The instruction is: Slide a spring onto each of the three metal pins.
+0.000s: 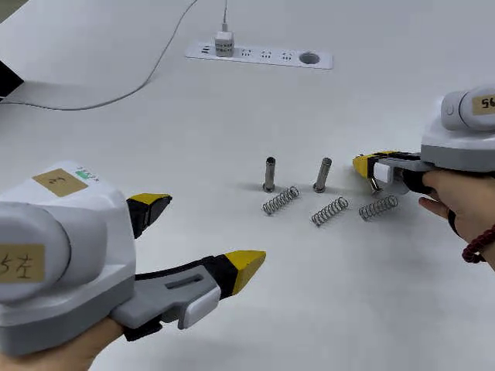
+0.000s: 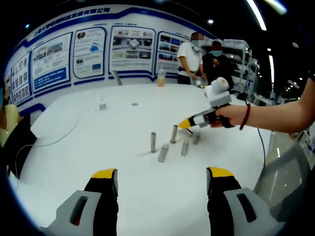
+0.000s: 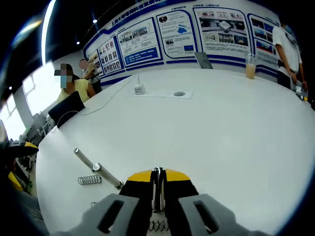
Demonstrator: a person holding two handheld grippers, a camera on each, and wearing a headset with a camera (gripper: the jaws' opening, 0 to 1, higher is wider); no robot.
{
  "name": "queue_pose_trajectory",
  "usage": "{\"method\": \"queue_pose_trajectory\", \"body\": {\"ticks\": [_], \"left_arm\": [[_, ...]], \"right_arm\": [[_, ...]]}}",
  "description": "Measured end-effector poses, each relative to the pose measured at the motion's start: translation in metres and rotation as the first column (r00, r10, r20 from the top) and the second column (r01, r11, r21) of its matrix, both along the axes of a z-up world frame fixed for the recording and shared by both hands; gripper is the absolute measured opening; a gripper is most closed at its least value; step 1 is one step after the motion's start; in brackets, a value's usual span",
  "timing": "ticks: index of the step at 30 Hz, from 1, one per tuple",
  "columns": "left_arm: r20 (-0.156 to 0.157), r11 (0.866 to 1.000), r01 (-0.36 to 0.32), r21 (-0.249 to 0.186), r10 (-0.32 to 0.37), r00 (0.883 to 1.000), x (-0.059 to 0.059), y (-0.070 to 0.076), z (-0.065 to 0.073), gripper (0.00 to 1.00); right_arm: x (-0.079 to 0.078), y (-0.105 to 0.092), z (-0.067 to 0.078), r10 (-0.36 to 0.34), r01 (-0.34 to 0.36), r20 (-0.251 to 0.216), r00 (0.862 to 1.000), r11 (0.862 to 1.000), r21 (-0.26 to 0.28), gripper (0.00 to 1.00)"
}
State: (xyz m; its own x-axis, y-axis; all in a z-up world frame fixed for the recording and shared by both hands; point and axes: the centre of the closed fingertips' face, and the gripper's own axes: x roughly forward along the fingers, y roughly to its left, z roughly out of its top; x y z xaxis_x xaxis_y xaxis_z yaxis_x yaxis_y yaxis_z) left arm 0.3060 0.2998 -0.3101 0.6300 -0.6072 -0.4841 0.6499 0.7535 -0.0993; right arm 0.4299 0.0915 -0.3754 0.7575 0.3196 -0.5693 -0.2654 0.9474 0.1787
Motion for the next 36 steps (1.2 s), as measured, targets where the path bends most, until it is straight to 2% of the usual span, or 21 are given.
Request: {"method": "queue_pose_trajectory", "body": {"ticks": [14, 20, 26, 31, 36], "left_arm": [[0.018, 1.000, 0.018, -0.004, -0.018, 1.000, -0.005, -0.004, 0.004, 0.76], [0.020, 1.000, 0.024, -0.001, -0.024, 1.000, -0.007, -0.003, 0.005, 0.75], [0.039, 1.000, 0.026, 0.010, -0.026, 0.999, -0.008, -0.002, 0.009, 0.75], [0.041, 1.000, 0.026, 0.012, -0.026, 0.999, -0.008, -0.002, 0.010, 0.74], [0.040, 0.999, 0.031, 0.015, -0.032, 0.999, -0.010, -0.002, 0.010, 0.74]], "right_arm": [[-0.016, 0.001, 0.018, 0.062, -0.061, 0.028, 0.998, 0.997, -0.042, 0.08], [-0.022, 0.002, 0.020, 0.083, -0.080, 0.029, 0.996, 0.994, -0.080, 0.08], [-0.028, 0.002, 0.021, 0.099, -0.095, 0.027, 0.995, 0.989, -0.111, 0.09], [-0.034, 0.002, 0.022, 0.119, -0.113, 0.025, 0.993, 0.981, -0.155, 0.09], [-0.038, 0.001, 0.023, 0.119, -0.114, 0.019, 0.993, 0.979, -0.170, 0.09]]}}
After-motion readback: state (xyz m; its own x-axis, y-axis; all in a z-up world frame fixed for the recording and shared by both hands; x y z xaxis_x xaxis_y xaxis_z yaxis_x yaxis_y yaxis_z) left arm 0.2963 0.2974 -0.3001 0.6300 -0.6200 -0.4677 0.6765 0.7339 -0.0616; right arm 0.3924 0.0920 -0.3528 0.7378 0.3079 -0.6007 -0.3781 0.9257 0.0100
